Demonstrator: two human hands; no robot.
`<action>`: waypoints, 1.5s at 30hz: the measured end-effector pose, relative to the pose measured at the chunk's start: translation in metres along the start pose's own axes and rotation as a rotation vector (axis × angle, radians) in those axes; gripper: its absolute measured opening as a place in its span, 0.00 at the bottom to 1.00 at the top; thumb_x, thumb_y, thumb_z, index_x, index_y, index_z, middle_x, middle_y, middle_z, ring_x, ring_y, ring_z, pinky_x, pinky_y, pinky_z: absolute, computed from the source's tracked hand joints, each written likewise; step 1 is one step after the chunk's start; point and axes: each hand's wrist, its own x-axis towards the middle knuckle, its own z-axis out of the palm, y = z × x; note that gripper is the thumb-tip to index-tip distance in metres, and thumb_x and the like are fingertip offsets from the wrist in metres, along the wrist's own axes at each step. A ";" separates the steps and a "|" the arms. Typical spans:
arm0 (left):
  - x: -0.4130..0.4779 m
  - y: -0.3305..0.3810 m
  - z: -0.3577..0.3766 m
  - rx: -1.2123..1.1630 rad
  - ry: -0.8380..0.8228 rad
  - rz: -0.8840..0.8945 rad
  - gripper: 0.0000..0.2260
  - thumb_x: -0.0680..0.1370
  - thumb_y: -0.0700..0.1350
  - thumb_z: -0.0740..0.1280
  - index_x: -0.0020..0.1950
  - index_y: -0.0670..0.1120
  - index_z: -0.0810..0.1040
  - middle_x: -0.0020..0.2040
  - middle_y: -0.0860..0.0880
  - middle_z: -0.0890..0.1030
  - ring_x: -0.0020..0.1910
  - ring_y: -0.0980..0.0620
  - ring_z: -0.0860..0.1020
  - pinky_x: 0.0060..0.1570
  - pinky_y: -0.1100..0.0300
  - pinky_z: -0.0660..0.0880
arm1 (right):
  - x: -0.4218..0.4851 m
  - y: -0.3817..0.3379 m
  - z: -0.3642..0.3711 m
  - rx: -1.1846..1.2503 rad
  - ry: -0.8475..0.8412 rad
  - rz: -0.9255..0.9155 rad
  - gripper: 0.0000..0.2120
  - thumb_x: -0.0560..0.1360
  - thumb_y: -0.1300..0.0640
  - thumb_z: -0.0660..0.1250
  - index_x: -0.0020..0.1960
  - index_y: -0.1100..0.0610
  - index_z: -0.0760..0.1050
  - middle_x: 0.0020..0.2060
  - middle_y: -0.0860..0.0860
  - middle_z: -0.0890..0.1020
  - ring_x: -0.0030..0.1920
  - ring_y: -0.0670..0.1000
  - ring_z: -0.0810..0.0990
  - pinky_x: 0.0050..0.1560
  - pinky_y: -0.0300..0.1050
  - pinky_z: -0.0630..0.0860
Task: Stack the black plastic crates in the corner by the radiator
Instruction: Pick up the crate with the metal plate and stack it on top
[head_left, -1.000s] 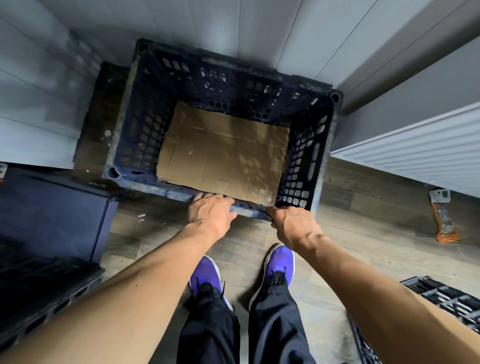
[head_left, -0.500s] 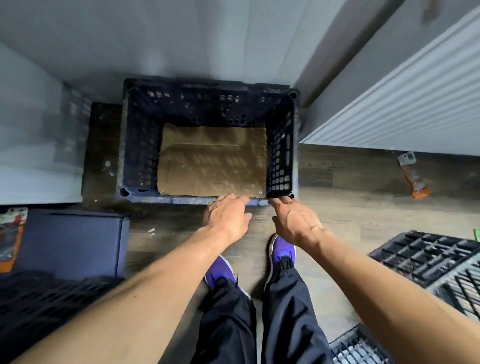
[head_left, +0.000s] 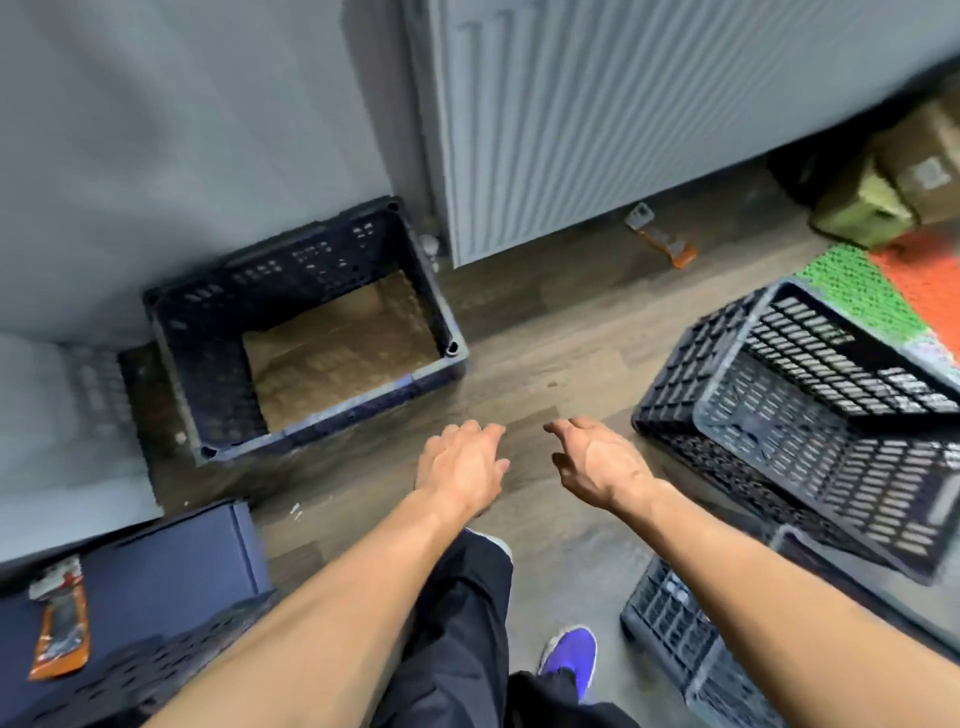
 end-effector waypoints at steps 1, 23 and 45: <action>-0.006 0.016 0.008 0.028 -0.005 0.034 0.21 0.81 0.53 0.61 0.73 0.52 0.67 0.65 0.47 0.74 0.64 0.44 0.71 0.61 0.50 0.67 | -0.015 0.012 0.004 0.021 0.006 0.021 0.24 0.77 0.53 0.60 0.72 0.53 0.65 0.65 0.55 0.74 0.67 0.58 0.70 0.65 0.51 0.70; -0.113 0.299 0.211 0.529 -0.277 0.684 0.22 0.79 0.54 0.62 0.73 0.52 0.66 0.63 0.47 0.75 0.62 0.44 0.73 0.58 0.50 0.71 | -0.317 0.234 0.181 0.584 0.216 0.584 0.23 0.78 0.54 0.60 0.72 0.52 0.65 0.67 0.55 0.73 0.67 0.59 0.70 0.63 0.55 0.71; -0.124 0.356 0.380 0.792 -0.416 0.731 0.21 0.80 0.54 0.61 0.72 0.50 0.66 0.62 0.46 0.74 0.62 0.44 0.71 0.56 0.49 0.70 | -0.390 0.334 0.354 0.720 0.128 0.750 0.24 0.79 0.56 0.60 0.75 0.53 0.62 0.69 0.53 0.71 0.69 0.56 0.67 0.64 0.53 0.68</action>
